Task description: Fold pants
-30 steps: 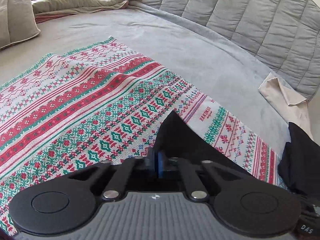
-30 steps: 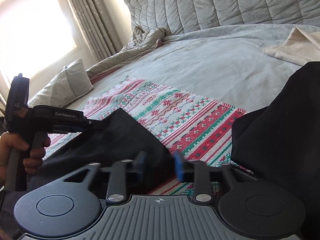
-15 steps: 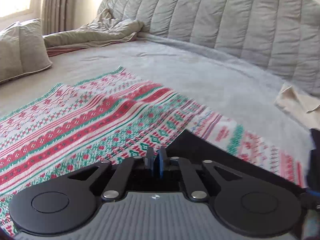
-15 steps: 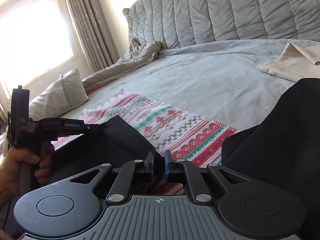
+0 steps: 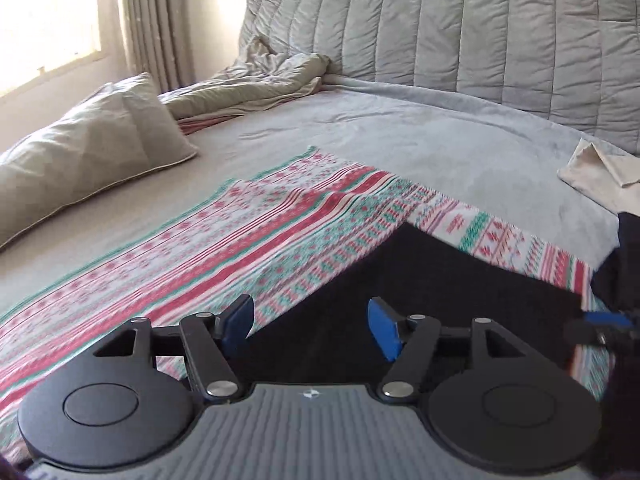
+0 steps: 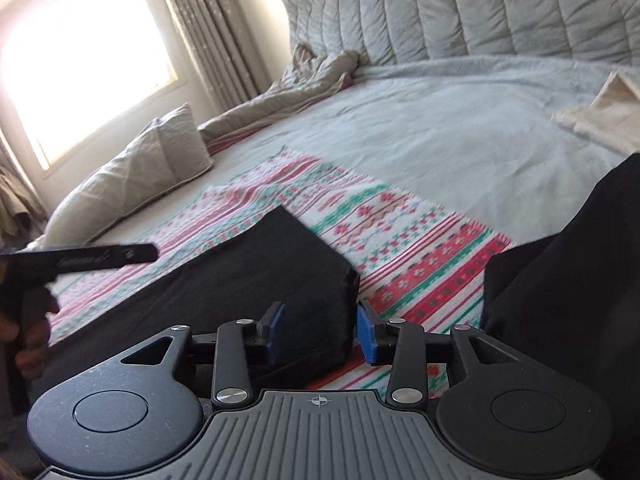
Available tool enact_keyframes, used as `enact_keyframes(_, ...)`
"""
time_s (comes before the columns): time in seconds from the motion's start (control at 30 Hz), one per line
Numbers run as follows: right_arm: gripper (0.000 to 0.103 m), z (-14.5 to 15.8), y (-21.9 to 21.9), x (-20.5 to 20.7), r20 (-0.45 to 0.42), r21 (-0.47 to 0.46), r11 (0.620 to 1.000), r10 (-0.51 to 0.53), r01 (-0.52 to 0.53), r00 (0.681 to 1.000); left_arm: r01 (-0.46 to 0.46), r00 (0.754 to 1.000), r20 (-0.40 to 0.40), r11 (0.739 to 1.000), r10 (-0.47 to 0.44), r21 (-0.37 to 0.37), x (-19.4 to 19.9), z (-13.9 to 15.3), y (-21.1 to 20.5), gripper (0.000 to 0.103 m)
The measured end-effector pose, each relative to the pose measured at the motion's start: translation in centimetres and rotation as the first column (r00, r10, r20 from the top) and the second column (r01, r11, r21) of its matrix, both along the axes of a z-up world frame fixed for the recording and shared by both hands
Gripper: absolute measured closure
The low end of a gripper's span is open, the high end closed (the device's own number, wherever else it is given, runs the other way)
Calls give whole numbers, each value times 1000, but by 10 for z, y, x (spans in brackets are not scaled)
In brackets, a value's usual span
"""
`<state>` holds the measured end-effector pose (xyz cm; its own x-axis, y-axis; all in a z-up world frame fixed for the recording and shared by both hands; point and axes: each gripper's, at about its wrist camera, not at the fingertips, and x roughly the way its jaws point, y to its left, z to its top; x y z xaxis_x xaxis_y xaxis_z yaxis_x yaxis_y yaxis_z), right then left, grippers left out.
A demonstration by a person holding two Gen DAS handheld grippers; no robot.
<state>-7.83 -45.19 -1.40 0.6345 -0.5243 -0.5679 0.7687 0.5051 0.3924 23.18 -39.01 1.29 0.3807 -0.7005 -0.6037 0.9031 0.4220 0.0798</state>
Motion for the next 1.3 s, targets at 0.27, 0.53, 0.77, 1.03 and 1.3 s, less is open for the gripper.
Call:
enact_keyframes(0.27,64,-15,-1,-12,155,279,958,20,-64,988,3,1000,-7,1000,-3,-21,-56,1,113,28)
enact_keyframes(0.53,84,-43,-5,-1,281,412,904,-11,-110,960,68,994,74,993,-75,101,-95,-39,168,33)
enact_keyframes(0.77,84,-52,-10,2,387,384,915,-37,-124,921,-14,975,222,988,-21,153,-96,-56,168,51)
enact_keyframes(1.03,101,-25,-11,-21,453,327,939,-58,-105,890,-63,993,108,996,56,62,-72,-36,180,84)
enact_keyframes(1.3,54,-25,-22,-55,317,355,929,-220,100,922,-48,997,58,997,45,53,-63,-28,182,83)
